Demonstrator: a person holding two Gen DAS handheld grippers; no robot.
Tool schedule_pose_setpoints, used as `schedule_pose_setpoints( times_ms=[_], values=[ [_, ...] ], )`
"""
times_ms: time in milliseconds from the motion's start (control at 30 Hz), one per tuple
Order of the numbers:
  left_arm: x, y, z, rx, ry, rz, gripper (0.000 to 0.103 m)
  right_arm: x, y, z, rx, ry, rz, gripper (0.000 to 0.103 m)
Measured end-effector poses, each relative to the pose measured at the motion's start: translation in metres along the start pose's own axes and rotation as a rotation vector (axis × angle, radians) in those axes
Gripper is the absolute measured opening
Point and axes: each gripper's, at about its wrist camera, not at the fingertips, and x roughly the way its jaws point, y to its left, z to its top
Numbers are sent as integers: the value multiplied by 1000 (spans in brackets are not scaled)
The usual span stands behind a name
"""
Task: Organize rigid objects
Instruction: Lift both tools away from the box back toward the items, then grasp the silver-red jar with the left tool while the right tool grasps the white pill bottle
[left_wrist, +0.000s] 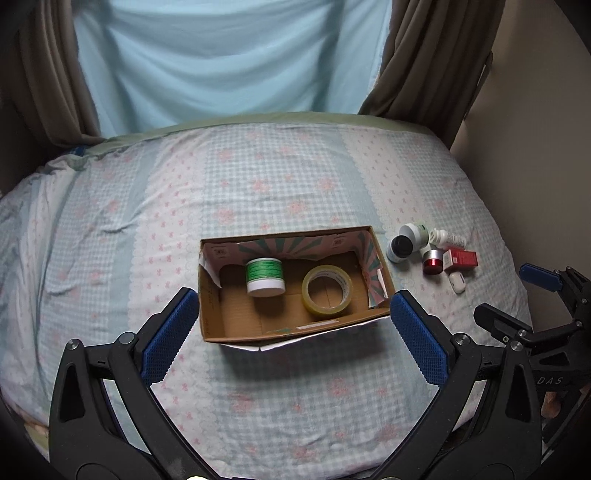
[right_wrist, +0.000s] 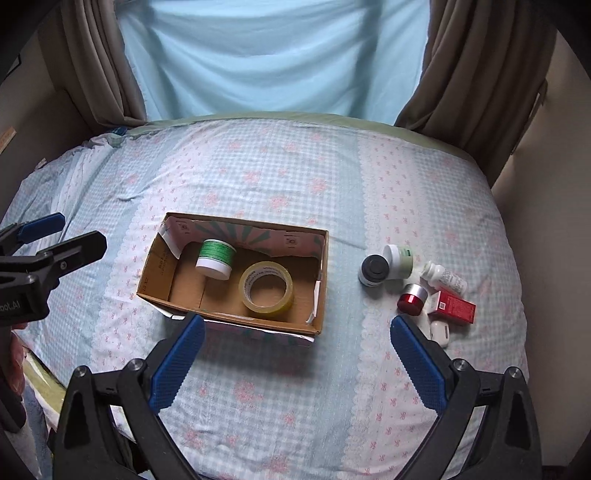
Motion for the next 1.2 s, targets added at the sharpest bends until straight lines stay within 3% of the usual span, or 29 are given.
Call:
schedule_pose_setpoints(
  times_ms=[233,500,833,1200],
  values=[
    [-9,-77,-12,-3,-13,-21,103,-37,-78,-27,76,-57,-51,100],
    [13,-169,-12,-70,-10,13,103,-35,-185,-38,10,-67,-38,100],
    [85,-255,-7,-99,90,-8,103,13,-295,-25,-33,-27,-24,100],
    [210,-303,7,-26,222,-67,103,113,-334,11,-142,28,104,100]
  ],
)
